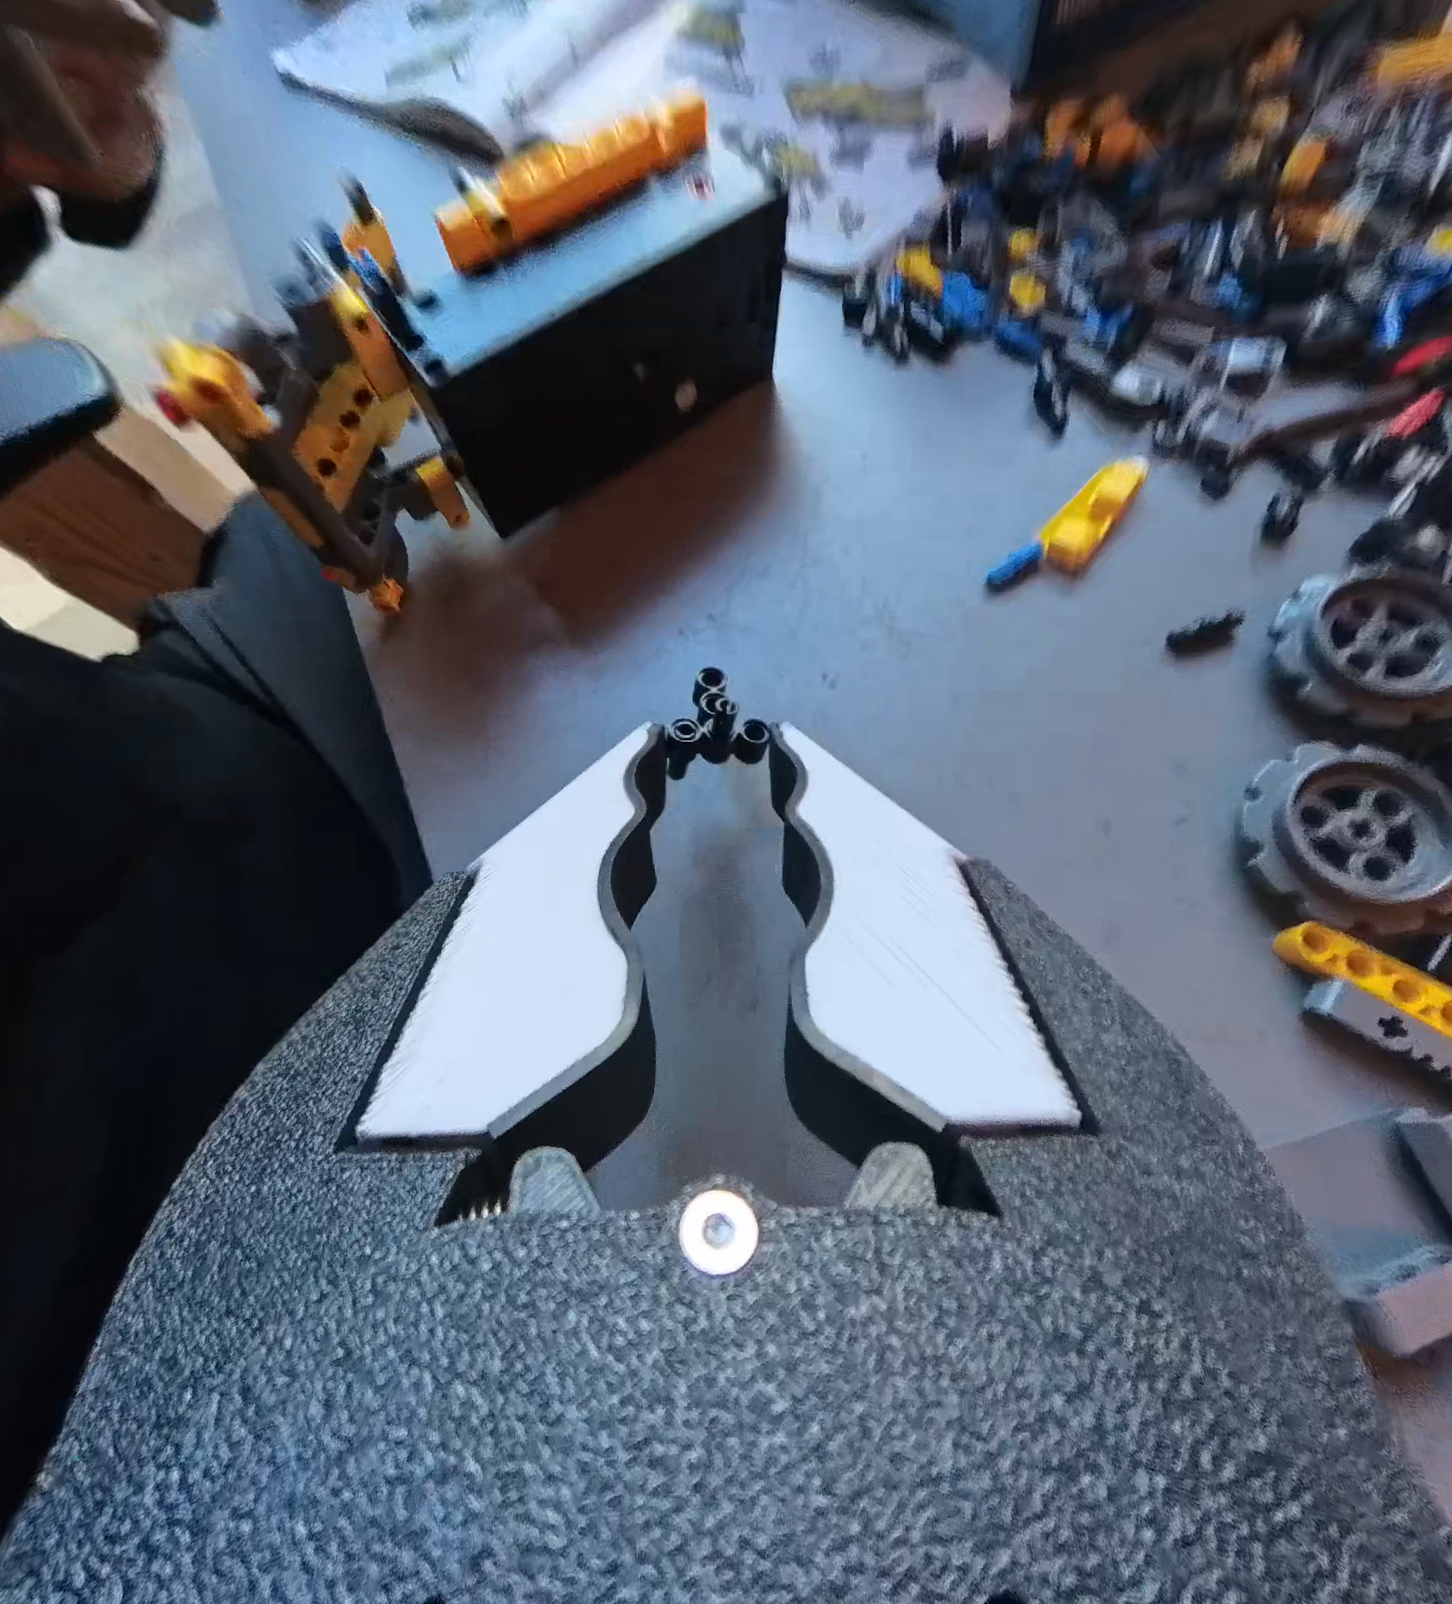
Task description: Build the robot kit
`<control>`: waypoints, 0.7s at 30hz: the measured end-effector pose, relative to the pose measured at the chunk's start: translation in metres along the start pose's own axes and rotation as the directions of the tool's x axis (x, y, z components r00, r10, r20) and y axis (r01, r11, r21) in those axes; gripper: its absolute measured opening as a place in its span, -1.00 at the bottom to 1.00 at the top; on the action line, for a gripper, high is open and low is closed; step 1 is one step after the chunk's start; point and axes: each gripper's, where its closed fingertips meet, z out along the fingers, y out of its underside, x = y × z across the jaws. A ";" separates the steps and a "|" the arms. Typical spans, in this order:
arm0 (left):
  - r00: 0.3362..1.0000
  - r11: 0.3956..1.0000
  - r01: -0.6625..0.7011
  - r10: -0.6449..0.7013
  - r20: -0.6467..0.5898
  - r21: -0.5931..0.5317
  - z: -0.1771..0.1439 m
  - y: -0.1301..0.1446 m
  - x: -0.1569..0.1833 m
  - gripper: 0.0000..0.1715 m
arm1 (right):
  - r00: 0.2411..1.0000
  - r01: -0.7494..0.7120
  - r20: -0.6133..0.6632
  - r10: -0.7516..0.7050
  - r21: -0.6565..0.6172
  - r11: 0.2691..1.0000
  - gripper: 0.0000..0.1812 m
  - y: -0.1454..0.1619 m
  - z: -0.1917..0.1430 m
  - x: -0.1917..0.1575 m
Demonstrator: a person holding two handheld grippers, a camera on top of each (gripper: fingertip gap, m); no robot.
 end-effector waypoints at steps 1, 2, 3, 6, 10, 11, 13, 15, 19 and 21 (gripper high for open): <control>0.999 0.999 -0.040 0.040 0.004 0.017 0.001 -0.010 0.001 -0.56 | 0.999 0.035 -0.005 -0.035 0.055 0.998 -0.74 -0.011 -0.003 -0.001; 0.997 0.997 -0.074 0.074 -0.009 0.037 0.003 -0.021 0.005 -0.59 | 0.996 0.086 -0.015 -0.085 0.114 0.990 -0.74 -0.024 -0.007 -0.005; 0.994 0.993 -0.103 0.105 -0.041 0.049 0.006 -0.031 0.011 -0.62 | 0.989 0.145 -0.024 -0.143 0.166 0.976 -0.74 -0.036 -0.011 -0.010; 0.983 0.994 -0.111 0.106 -0.150 -0.022 0.028 -0.044 0.024 -0.69 | 0.949 0.316 -0.097 -0.301 0.248 0.916 -0.74 -0.063 -0.014 -0.026; 0.909 0.973 -0.042 -0.057 -0.413 -0.226 0.055 -0.028 0.048 -0.64 | 0.865 0.499 -0.207 -0.458 0.252 0.829 -0.75 -0.081 -0.009 -0.041; 0.902 0.965 -0.035 -0.081 -0.423 -0.259 0.060 -0.023 0.046 -0.65 | 0.832 0.550 -0.236 -0.502 0.244 0.798 -0.75 -0.084 -0.009 -0.045; 0.877 0.951 0.001 -0.149 -0.457 -0.308 0.062 -0.019 0.043 -0.64 | 0.756 0.648 -0.294 -0.585 0.209 0.733 -0.75 -0.089 -0.011 -0.051; 0.816 0.934 0.068 -0.254 -0.519 -0.350 0.058 -0.021 0.046 -0.65 | 0.688 0.716 -0.352 -0.634 0.188 0.673 -0.75 -0.096 -0.015 -0.055; 0.736 0.917 0.134 -0.346 -0.582 -0.376 0.057 -0.028 0.048 -0.78 | 0.617 0.779 -0.400 -0.678 0.184 0.600 -0.75 -0.104 -0.021 -0.060; 0.676 0.913 0.157 -0.378 -0.632 -0.378 0.054 -0.036 0.056 -0.78 | 0.582 0.803 -0.426 -0.692 0.166 0.573 -0.75 -0.106 -0.020 -0.056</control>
